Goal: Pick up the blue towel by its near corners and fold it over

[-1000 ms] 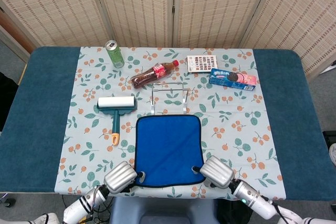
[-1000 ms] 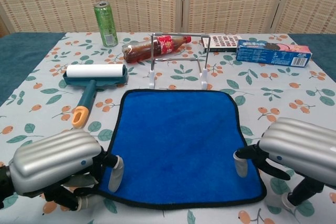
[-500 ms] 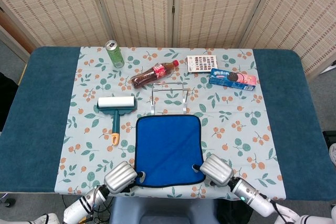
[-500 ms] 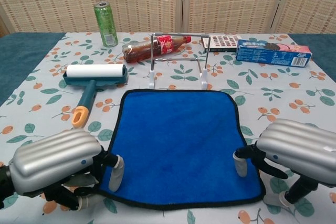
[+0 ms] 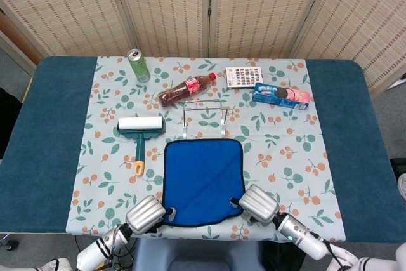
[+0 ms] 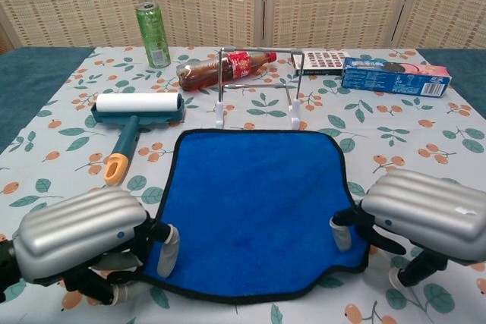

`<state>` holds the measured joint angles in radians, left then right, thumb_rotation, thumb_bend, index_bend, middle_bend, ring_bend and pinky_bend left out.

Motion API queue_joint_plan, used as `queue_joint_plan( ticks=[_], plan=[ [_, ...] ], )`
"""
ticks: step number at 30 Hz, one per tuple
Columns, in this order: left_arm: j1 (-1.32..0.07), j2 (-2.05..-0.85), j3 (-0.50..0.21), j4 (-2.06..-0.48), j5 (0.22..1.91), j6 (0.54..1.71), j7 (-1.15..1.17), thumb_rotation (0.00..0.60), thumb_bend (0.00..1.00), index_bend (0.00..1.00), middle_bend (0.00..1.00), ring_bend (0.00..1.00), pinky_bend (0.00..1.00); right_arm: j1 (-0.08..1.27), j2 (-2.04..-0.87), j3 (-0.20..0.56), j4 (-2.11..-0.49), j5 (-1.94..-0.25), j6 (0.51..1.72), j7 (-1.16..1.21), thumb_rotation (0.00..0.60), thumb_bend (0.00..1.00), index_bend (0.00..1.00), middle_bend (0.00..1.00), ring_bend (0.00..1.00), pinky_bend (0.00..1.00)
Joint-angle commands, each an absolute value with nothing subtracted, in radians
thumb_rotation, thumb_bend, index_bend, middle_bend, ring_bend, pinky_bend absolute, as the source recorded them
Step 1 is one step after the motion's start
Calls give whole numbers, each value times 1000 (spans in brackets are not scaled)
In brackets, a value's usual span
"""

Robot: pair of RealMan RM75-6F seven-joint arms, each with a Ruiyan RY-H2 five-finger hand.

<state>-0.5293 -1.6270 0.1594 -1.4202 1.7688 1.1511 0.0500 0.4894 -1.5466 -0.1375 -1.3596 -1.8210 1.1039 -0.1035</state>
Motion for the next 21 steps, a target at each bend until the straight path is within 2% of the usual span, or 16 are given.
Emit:
queue_joint_plan(
  ticks=[1,12,21],
  plan=[
    [-529,-1628,159,-1418,1768,1151,49,600,441,580,1000,976,1000,491,-1549,-138,-1357,-1820,1107,-101,600,313,490,813,842,1000],
    [-534,-1623,141,-1412,1757,1166,-12,600,441,585,1000,976,1000,494,-1550,-128,-1363,-1813,1146,-69,600,397,665,841,849,1000],
    [-584,-1572,67,-1475,1726,1159,-99,600,441,587,1000,976,1000,495,-1504,-89,-1439,-1802,1209,-68,600,411,691,852,852,1000]
  ],
)
